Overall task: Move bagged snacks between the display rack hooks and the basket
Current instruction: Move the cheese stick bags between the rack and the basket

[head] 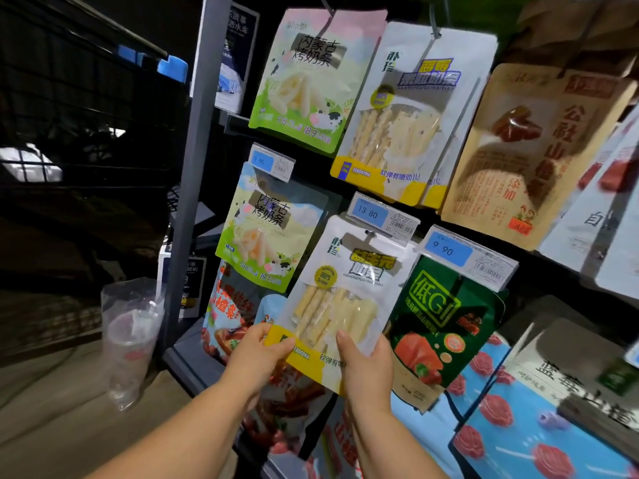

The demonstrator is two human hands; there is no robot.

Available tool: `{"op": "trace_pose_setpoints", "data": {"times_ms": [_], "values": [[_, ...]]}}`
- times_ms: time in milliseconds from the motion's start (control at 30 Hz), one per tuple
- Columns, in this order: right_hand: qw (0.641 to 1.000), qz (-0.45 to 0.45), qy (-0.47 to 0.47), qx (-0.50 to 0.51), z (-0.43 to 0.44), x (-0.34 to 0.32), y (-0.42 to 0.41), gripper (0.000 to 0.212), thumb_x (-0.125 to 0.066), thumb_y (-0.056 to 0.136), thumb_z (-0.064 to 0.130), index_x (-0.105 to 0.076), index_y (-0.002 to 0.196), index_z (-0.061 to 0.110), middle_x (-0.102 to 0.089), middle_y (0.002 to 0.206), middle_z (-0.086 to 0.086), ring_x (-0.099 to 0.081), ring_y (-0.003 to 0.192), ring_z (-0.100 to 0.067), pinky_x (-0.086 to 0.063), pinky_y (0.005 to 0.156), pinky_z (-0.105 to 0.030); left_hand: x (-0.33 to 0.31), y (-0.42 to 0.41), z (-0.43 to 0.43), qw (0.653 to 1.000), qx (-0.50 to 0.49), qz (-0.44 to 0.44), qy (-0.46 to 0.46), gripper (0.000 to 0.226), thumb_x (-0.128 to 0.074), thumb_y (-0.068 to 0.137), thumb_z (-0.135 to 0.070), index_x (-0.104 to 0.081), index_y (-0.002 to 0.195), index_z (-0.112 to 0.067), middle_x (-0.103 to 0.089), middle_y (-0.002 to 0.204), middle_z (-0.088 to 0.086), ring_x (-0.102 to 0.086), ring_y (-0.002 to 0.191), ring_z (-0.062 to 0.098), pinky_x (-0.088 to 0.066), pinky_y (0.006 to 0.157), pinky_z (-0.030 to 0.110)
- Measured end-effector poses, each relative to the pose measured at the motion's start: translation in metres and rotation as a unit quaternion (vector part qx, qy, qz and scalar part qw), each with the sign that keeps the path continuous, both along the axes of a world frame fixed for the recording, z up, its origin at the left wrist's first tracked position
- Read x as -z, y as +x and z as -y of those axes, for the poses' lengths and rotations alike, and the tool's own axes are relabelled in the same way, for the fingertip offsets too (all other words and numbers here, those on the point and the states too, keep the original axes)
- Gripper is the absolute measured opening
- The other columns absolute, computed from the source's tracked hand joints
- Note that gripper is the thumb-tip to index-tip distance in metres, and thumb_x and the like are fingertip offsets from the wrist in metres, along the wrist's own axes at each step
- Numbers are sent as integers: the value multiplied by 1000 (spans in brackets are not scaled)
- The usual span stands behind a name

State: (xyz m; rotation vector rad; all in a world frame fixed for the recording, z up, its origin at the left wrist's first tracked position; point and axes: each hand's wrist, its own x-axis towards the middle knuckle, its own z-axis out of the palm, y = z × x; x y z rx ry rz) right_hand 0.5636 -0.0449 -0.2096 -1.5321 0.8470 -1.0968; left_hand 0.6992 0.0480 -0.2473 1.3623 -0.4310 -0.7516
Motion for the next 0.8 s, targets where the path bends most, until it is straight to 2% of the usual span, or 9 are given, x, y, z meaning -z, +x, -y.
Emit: {"op": "trace_pose_setpoints", "data": {"times_ms": [100,200,300,367,433,533,667,733,800], "values": [[1000,-24,-6,11,3,-1,3,40,-74,87,23,-58,123,18,-64,117,4,-58,112,-18,-45,101,-36,0,-2,10,1000,-24,7,-8,34,-75,81,-31,-59,109,-19,-70,106,9,-68,94,29,-52,95,51],[996,-85,1,24,11,5,8,41,-73,86,34,-57,120,18,-64,117,3,-58,112,-20,-45,99,-35,-2,-6,20,998,-63,-3,-10,14,-71,89,-23,-58,94,-25,-71,96,9,-67,85,27,-54,88,48],[989,-147,27,18,18,8,11,52,-66,88,46,-57,127,12,-63,122,-2,-57,116,-24,-48,97,-37,-5,-8,28,996,-88,10,-1,46,-76,74,-46,-58,111,-25,-72,99,2,-68,93,27,-54,91,51],[979,-203,23,12,24,7,8,32,-61,93,44,-59,101,13,-61,94,1,-58,92,-20,-45,72,-25,-5,-7,32,995,-97,22,15,67,-76,77,-46,-50,131,-18,-64,116,2,-62,108,27,-48,99,49],[967,-254,9,15,30,9,3,33,-57,96,43,-45,80,16,-43,75,3,-45,71,-17,-30,58,-27,-5,-7,36,993,-111,30,33,66,-72,87,-32,-41,142,-14,-52,134,9,-52,123,29,-41,107,47],[949,-315,14,-1,32,11,-10,34,-53,97,47,-47,82,17,-47,75,-2,-46,69,-19,-29,61,-32,-1,-10,39,991,-106,55,59,67,-69,90,-24,-35,146,-9,-43,146,14,-46,130,31,-37,108,44],[933,-358,18,-11,21,-5,-53,37,-42,104,37,-60,112,5,-66,110,-17,-59,95,-29,-41,69,-32,-7,-33,37,986,-95,98,92,68,-69,90,-20,-34,145,-3,-43,146,20,-46,130,35,-37,107,42],[928,-372,-7,-17,14,-22,-82,38,-39,106,30,-61,111,0,-65,118,-20,-59,103,-31,-45,84,-34,-13,-54,38,985,-81,122,97,59,-70,89,-17,-41,137,1,-52,135,25,-54,119,38,-42,99,43],[931,-365,-14,-9,6,-38,-116,33,-41,105,31,-63,101,7,-67,109,-12,-63,95,-23,-46,82,-31,-22,-82,42,983,-32,154,96,46,-70,88,-16,-47,124,1,-61,110,22,-61,101,36,-46,87,40]]}}
